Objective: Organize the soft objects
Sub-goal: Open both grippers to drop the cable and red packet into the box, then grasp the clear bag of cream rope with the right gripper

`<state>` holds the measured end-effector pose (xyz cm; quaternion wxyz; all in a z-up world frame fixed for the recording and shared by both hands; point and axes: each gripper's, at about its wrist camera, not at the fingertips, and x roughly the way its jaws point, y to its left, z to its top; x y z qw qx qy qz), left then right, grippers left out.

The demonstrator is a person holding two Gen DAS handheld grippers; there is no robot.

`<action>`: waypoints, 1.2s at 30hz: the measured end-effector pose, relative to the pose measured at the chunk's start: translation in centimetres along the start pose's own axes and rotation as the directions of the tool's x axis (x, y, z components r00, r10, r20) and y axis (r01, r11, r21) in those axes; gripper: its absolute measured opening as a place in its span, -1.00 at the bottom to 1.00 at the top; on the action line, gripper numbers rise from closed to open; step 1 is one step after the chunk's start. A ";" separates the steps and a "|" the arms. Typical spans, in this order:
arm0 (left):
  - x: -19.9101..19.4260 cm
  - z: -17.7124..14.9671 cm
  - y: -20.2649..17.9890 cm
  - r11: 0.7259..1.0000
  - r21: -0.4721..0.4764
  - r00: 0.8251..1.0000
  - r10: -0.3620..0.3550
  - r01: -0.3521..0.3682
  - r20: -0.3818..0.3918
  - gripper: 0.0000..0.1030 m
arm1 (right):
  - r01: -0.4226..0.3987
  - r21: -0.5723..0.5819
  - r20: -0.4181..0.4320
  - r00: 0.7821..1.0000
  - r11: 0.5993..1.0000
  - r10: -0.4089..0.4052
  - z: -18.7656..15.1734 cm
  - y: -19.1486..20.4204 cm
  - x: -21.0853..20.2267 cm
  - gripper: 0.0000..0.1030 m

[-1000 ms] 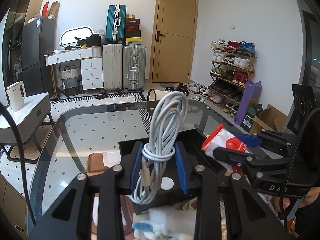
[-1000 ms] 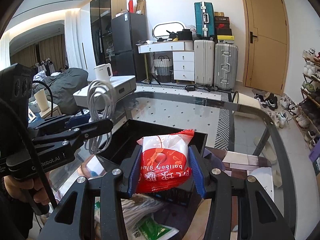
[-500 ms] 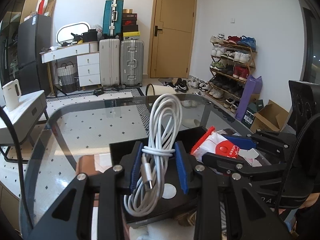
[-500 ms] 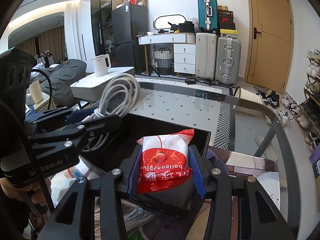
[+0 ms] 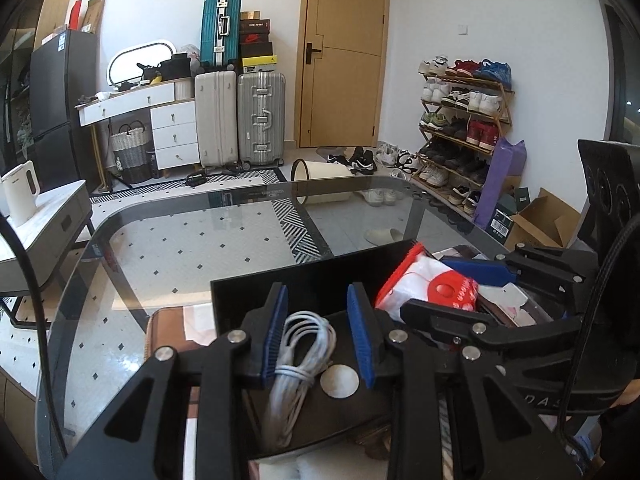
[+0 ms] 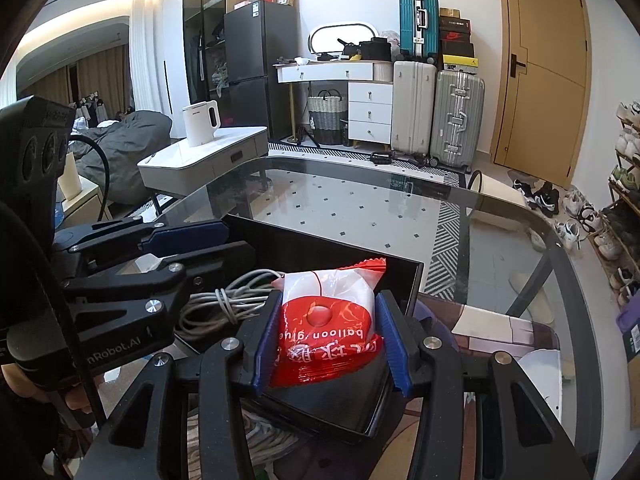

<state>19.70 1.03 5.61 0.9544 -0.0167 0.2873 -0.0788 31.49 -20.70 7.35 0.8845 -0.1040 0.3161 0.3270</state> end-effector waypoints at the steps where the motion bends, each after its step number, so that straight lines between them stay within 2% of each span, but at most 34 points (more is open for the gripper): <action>1: -0.1 -0.1 0.1 1.000 -0.004 1.000 0.000 0.000 -0.008 -0.40 | 0.004 0.003 0.005 1.000 1.000 -0.004 0.0 -0.1 -0.1 0.07; 2: -0.2 -0.1 0.2 1.000 -0.007 1.000 0.003 -0.003 -0.014 -0.35 | 0.009 0.005 0.009 1.000 1.000 -0.009 0.1 -0.3 -0.2 0.07; 5: -0.9 -0.3 0.6 0.999 -0.022 0.999 0.031 -0.031 -0.017 0.19 | 0.022 0.022 0.022 0.999 1.000 -0.023 -0.1 -0.6 -1.1 0.08; 6: -1.4 -0.4 0.7 0.999 -0.026 0.999 0.041 -0.041 -0.007 0.19 | 0.022 0.030 0.026 0.999 0.999 -0.023 -0.2 -0.7 -1.6 0.15; 8: -2.3 -0.5 1.0 0.999 -0.034 0.999 0.041 -0.041 0.000 0.20 | 0.017 0.043 0.036 0.999 0.999 -0.019 -0.3 -1.0 -2.5 0.42; 10: -3.4 -0.7 1.1 0.998 -0.040 0.999 0.044 -0.043 0.010 0.37 | 0.017 0.063 0.055 0.998 0.998 -0.020 -0.8 -1.3 -4.0 0.71; 12: -4.7 -1.0 1.1 0.997 -0.041 0.997 0.064 -0.062 0.042 0.96 | 0.023 0.083 0.048 0.998 0.996 -0.027 -1.2 -1.4 -5.1 0.77; 14: -6.3 -1.4 1.1 0.996 -0.043 0.993 0.078 -0.075 0.084 1.00 | 0.017 0.099 0.044 0.999 0.995 -0.021 -1.7 -1.5 -6.0 0.88; 16: -7.1 -1.7 1.2 0.997 -0.044 0.995 0.070 -0.066 0.076 1.00 | 0.011 0.114 0.054 0.998 0.993 -0.017 -2.4 -1.6 -7.2 0.98; 25: -9.9 -3.4 1.9 0.993 -0.079 0.994 0.090 -0.085 0.062 1.00 | -0.005 0.113 0.067 0.998 0.994 -0.003 -5.3 -0.5 -10.9 0.99; 36: -10.9 -6.1 1.0 0.992 -0.065 0.994 0.109 -0.107 0.020 1.00 | -0.012 0.108 0.019 1.000 0.994 0.010 -8.2 1.0 -11.2 0.99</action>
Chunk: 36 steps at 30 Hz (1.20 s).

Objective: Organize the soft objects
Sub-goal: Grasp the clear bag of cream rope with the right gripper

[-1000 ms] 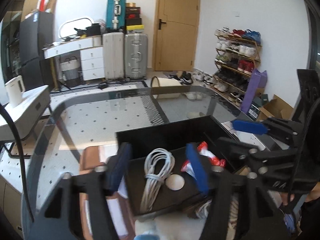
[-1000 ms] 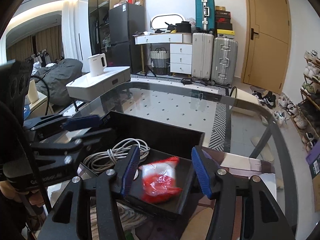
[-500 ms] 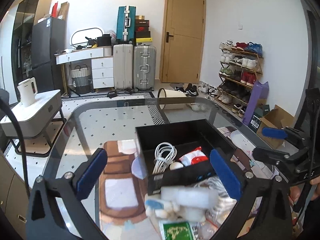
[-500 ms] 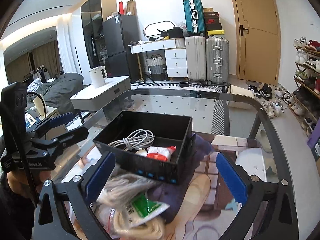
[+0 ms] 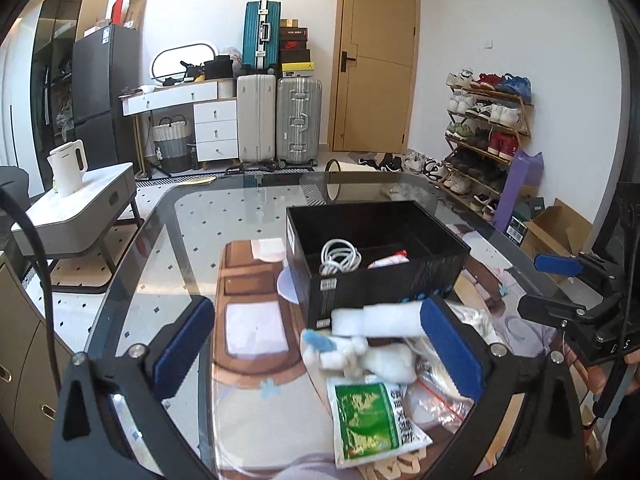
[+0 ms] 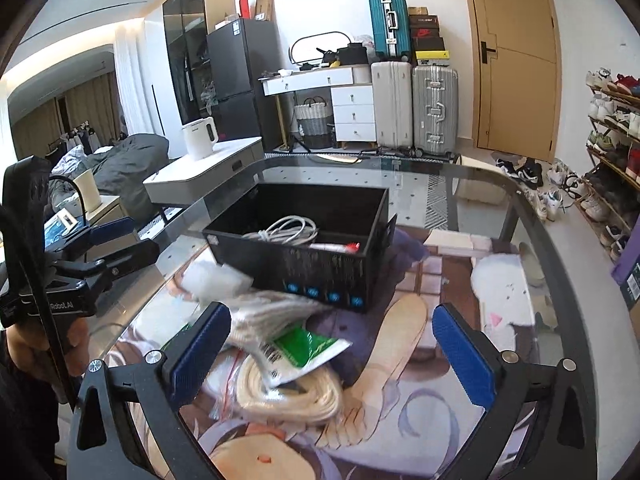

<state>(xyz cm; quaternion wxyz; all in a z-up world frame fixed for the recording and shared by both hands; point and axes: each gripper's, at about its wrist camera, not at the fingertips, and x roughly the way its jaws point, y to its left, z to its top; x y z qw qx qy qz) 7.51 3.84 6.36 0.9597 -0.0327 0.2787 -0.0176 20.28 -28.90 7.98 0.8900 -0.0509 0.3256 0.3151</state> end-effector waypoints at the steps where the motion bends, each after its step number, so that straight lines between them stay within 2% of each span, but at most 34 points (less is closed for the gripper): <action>1: -0.1 -0.2 -0.1 1.000 0.003 1.000 0.000 0.000 -0.003 1.00 | -0.001 -0.002 -0.002 1.000 1.000 0.001 -0.2 0.1 0.0 0.99; 10: 0.1 -1.6 -1.1 0.999 0.029 1.000 0.014 -0.014 -0.026 1.00 | -0.017 -0.020 -0.047 0.999 1.000 0.016 -1.5 0.5 0.7 0.99; 21: 0.9 -4.2 -1.5 0.998 0.052 0.996 -0.015 0.020 -0.088 1.00 | -0.040 -0.072 -0.121 0.992 0.997 0.031 -2.5 1.4 2.3 0.99; 25: 1.2 -4.7 -1.9 0.996 0.093 0.995 0.014 -0.005 -0.103 1.00 | -0.049 -0.093 -0.151 0.988 0.994 0.035 -3.1 2.1 3.1 0.99; 36: 1.8 -5.4 -2.2 0.993 0.116 0.986 -0.012 0.031 -0.164 1.00 | -0.050 -0.106 -0.222 0.975 0.993 0.025 -4.1 3.4 5.3 0.99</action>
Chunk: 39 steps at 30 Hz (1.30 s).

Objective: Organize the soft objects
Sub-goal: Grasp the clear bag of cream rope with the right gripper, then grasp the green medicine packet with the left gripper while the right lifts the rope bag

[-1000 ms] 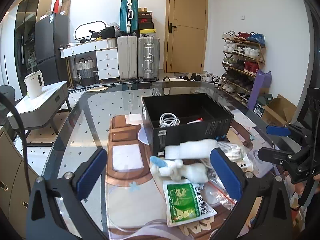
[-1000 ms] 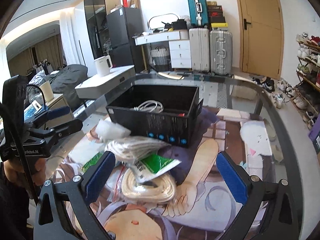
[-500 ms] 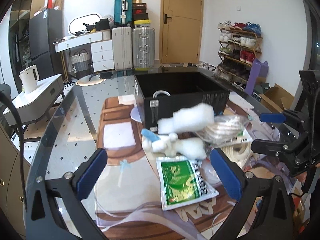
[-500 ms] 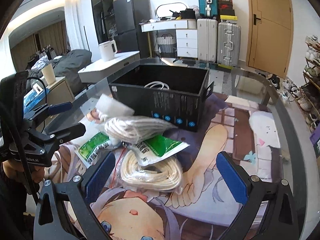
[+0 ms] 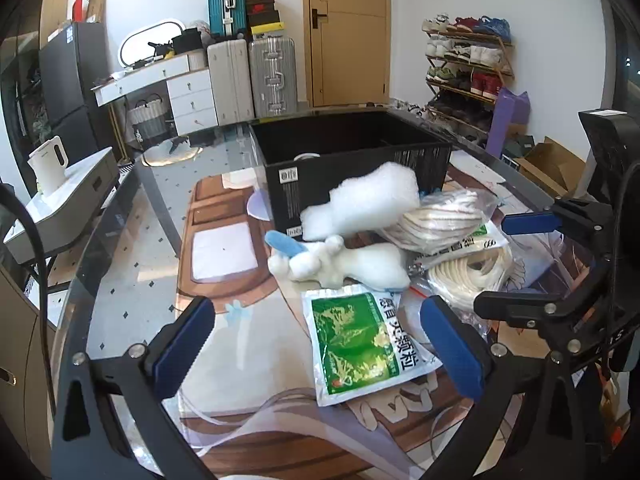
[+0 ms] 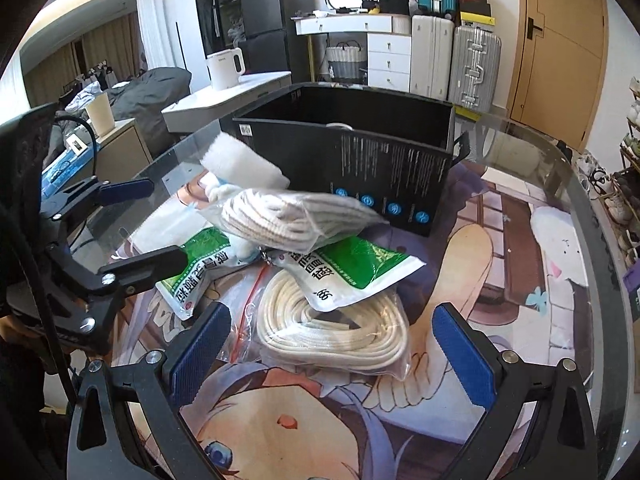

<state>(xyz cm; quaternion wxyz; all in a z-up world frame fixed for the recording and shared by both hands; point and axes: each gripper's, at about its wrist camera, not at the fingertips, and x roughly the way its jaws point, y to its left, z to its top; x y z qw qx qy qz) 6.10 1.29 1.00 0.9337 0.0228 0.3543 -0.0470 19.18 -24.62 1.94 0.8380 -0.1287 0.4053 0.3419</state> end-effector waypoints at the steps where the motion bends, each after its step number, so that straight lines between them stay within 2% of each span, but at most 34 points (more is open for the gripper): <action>1: 0.0 0.0 0.0 1.000 0.001 1.000 -0.003 0.003 -0.004 1.00 | 0.000 0.001 -0.003 1.000 1.000 0.000 0.0 0.1 0.1 0.99; 15: 0.4 -0.1 1.3 0.998 -0.059 0.999 -0.041 0.039 -0.020 1.00 | 0.025 -0.005 -0.079 0.997 1.000 -0.025 -0.1 0.9 2.3 0.99; 27: 0.3 -0.4 1.1 0.998 -0.054 0.999 -0.045 0.044 -0.018 1.00 | 0.038 -0.011 -0.082 0.996 0.999 -0.039 0.1 1.1 2.7 0.96; 32: 0.4 -0.6 1.0 0.998 -0.048 0.999 -0.044 0.043 -0.021 1.00 | 0.034 -0.017 -0.074 0.997 0.999 -0.035 0.0 1.0 2.3 0.77; 37: 0.5 -0.7 0.9 0.998 -0.044 0.999 -0.044 0.043 -0.025 1.00 | 0.027 -0.020 -0.065 0.998 0.999 -0.028 -0.1 0.6 1.8 0.45; 39: 0.6 -0.7 0.8 0.998 -0.041 0.999 -0.041 0.040 -0.026 1.00 | 0.023 -0.024 -0.062 0.998 0.999 -0.024 -0.1 0.6 1.6 0.39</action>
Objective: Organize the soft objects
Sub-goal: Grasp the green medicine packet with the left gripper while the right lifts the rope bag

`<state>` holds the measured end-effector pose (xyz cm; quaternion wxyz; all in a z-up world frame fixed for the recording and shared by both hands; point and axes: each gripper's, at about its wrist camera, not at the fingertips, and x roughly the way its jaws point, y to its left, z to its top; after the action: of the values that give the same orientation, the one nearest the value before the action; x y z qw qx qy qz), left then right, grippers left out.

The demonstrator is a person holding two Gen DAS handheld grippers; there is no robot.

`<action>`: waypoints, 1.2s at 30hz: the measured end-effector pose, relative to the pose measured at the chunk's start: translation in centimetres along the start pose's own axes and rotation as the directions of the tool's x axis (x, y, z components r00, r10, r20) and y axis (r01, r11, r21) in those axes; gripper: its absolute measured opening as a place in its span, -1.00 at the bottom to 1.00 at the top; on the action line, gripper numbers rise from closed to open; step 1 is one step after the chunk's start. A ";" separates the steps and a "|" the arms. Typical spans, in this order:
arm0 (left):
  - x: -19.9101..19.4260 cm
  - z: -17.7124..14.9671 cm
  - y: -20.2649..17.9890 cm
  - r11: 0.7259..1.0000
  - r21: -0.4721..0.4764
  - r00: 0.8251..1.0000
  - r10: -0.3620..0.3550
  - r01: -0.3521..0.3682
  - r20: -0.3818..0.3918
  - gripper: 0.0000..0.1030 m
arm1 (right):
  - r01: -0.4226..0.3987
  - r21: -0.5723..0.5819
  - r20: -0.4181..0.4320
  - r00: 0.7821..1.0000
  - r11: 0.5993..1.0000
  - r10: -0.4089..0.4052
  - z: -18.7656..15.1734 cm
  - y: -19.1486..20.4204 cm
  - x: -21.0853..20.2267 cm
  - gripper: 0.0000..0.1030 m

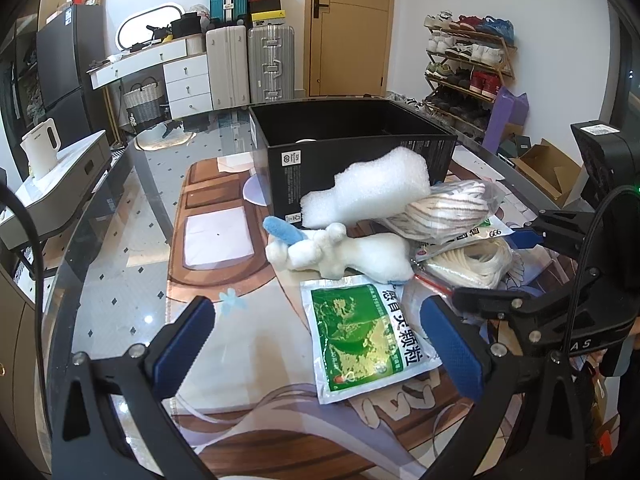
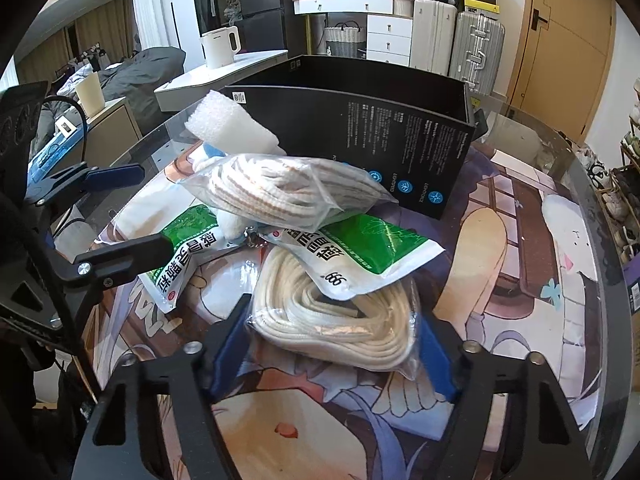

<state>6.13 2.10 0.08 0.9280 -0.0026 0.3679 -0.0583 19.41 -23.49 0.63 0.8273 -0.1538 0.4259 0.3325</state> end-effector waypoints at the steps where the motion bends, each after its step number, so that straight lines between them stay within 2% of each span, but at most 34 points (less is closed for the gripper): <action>1: 0.0 0.0 0.0 1.000 0.002 1.000 0.000 0.000 -0.001 1.00 | -0.001 -0.003 0.002 1.000 1.000 0.001 -0.1 0.0 -0.1 0.35; 8: 0.2 0.0 -0.2 1.000 0.018 1.000 0.003 -0.003 -0.018 1.00 | -0.042 0.021 0.022 0.999 0.999 0.041 -0.2 -0.6 -1.1 0.19; 28: 1.6 0.4 -1.5 0.997 0.078 0.993 -0.013 0.022 -0.117 0.96 | -0.031 0.005 0.130 0.991 0.999 0.030 0.4 -0.8 -5.8 0.17; 30: 1.6 0.3 -1.7 0.996 0.088 0.993 -0.014 0.025 -0.117 0.81 | -0.032 0.005 0.133 0.991 0.999 0.031 0.4 -0.8 -6.1 0.17; 34: 1.3 0.2 -2.3 0.994 0.111 0.995 -0.005 0.017 -0.103 0.64 | -0.029 0.002 0.145 0.989 1.000 0.028 0.5 -0.7 -6.7 0.17; 36: 1.2 0.1 -2.5 0.992 0.125 0.995 -0.011 0.024 -0.102 0.37 | -0.028 0.004 0.153 0.988 1.000 0.027 0.5 -0.7 -7.1 0.17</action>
<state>6.77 -0.52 -0.57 0.9060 0.0556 0.4099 -0.0896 17.25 -26.72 6.59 0.8533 -0.1194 0.3643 0.3533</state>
